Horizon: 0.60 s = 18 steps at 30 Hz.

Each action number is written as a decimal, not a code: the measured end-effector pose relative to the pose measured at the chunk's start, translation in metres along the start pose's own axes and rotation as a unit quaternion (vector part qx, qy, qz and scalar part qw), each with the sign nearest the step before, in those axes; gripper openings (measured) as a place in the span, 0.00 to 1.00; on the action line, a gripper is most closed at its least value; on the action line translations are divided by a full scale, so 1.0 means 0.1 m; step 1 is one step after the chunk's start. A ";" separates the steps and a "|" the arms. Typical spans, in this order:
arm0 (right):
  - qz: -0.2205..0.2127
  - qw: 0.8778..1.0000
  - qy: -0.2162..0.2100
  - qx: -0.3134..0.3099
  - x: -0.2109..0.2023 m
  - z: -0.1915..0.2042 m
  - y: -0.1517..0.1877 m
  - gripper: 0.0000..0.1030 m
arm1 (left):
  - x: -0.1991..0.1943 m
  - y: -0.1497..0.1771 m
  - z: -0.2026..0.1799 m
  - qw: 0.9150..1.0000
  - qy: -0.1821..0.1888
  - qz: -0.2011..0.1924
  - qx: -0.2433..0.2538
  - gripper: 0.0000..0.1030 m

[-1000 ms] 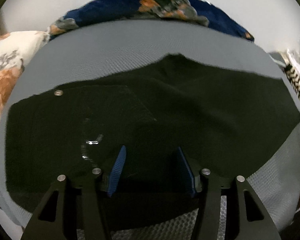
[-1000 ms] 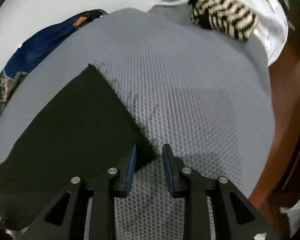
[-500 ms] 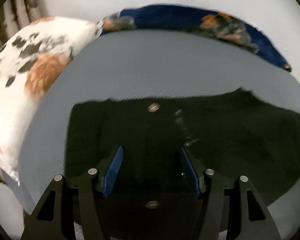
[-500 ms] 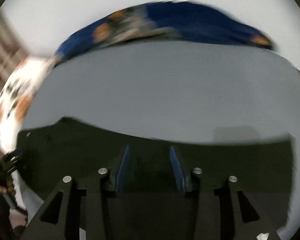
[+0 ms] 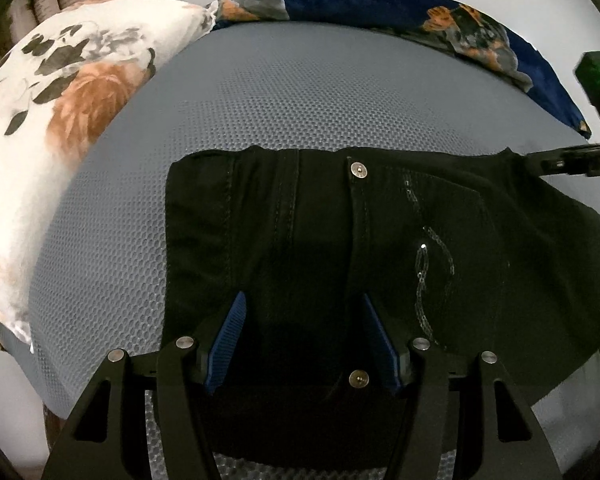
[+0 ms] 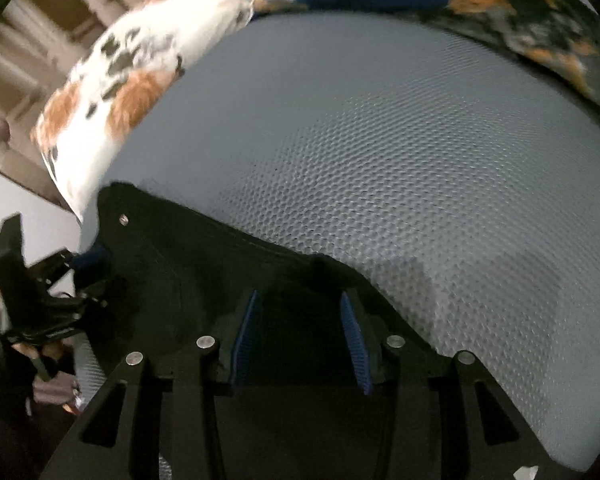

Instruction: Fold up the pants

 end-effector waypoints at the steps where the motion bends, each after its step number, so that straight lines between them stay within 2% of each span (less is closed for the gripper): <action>1: 0.005 1.000 0.004 -0.004 0.05 -0.01 -0.02 0.39 | 0.00 0.00 0.00 1.000 0.001 0.000 0.000 0.59; 2: 0.007 1.000 0.001 -0.004 0.08 -0.02 -0.04 0.38 | 0.00 0.00 0.01 1.000 0.002 0.000 -0.001 0.59; 3: 0.007 1.000 -0.009 -0.002 0.10 -0.04 -0.05 0.21 | 0.00 -0.01 0.01 1.000 0.005 0.001 -0.003 0.59; 4: 0.001 1.000 -0.022 -0.002 0.09 -0.03 -0.06 0.13 | 0.00 -0.01 0.02 1.000 0.006 0.001 -0.004 0.59; 7: -0.033 0.999 -0.025 -0.009 -0.03 0.01 -0.11 0.09 | 0.01 -0.01 0.03 1.000 0.012 0.000 -0.010 0.59; 9: -0.057 0.998 -0.009 -0.010 -0.08 0.01 -0.13 0.06 | 0.01 0.00 0.03 1.000 0.015 0.000 -0.012 0.59; 11: -0.070 0.997 0.028 -0.008 -0.03 -0.05 -0.14 0.01 | 0.01 0.00 0.03 1.000 0.015 0.000 -0.012 0.59; 14: -0.075 0.997 0.026 0.016 0.05 -0.18 -0.17 0.02 | 0.01 0.00 0.02 1.000 0.014 -0.001 -0.012 0.59; 18: -0.095 0.994 0.039 0.034 -0.03 -0.14 -0.17 0.14 | -0.01 0.00 0.02 1.000 0.011 -0.006 -0.013 0.59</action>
Point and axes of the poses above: each gripper's, at about its wrist camera, not at the fingertips, and x roughly the way its jaws point, z to its left, y to its underside, the point moved 1 cm from there along x, roughly the way its jaws point, and after that the axes turned 13 degrees about -y, right-handed, at the moved point
